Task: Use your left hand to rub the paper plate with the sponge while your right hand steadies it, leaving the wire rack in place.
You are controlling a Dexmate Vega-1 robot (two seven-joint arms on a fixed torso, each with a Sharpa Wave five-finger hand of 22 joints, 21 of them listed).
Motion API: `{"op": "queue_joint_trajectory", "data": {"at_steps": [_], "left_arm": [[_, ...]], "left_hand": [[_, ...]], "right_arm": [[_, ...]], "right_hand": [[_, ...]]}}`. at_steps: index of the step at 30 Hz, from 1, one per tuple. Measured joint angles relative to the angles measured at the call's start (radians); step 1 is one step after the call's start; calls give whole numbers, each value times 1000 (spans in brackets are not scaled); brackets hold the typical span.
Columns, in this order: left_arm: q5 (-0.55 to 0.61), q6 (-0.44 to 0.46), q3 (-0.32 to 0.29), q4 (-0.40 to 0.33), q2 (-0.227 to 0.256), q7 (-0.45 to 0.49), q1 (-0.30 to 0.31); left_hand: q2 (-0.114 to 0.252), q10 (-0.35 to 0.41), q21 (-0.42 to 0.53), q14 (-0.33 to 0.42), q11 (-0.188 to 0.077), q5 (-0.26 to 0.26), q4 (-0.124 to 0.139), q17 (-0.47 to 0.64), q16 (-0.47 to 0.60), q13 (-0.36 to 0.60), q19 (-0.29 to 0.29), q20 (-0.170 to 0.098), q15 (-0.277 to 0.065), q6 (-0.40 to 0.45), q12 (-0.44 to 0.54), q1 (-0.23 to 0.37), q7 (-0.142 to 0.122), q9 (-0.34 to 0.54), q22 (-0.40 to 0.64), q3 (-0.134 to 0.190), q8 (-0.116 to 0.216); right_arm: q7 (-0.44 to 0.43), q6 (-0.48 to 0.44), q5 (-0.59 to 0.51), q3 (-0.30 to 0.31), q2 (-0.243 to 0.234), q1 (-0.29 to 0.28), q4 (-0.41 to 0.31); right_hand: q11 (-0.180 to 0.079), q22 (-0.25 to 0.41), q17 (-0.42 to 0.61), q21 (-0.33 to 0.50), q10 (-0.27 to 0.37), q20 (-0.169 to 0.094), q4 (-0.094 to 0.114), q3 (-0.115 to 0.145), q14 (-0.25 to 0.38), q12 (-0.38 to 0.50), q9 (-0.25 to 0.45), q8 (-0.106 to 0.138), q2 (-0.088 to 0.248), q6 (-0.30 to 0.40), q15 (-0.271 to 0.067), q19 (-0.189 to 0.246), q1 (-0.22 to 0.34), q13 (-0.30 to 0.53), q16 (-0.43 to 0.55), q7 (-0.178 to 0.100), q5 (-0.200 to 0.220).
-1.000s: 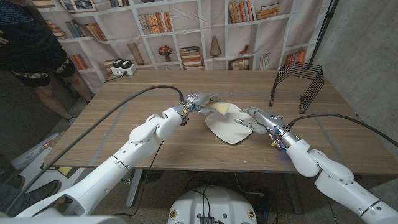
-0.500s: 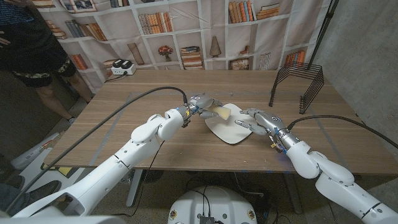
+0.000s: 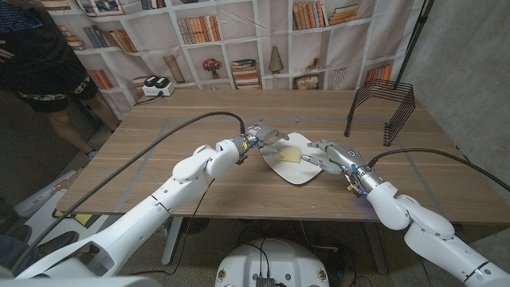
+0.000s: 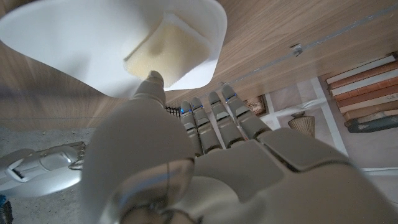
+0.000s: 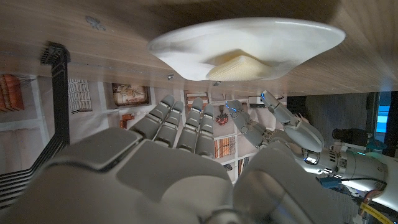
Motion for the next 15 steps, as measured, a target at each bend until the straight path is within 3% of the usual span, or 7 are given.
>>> {"op": "queue_joint_trajectory", "data": {"at_steps": [8, 15], "left_arm": [[1, -4, 11, 8, -7, -21, -16], [1, -4, 8, -9, -4, -21, -14]], "left_hand": [[-33, -29, -28, -48, -8, -4, 20, -5, 0, -1, -57, 13, 2, -16, 0, -50, -16, 0, 0, -31, 0], [-8, -29, -36, -53, -8, -4, 52, -7, 5, -3, -69, 24, 4, -16, 5, -115, -16, 0, 0, -55, 6]], "right_arm": [[0, -7, 1, 5, -1, -8, -5], [0, -8, 0, 5, -1, -8, -5]], "right_hand": [[0, 0, 0, 0, 0, 0, 0, 0, 0, 0, 0, 0, 0, 0, 0, 0, 0, 0, 0, 0, 0], [0, 0, 1, 0, 0, -5, 0, 0, 0, 0, 0, 0, 0, 0, 0, -5, 0, 0, 0, 0, 0]]}}
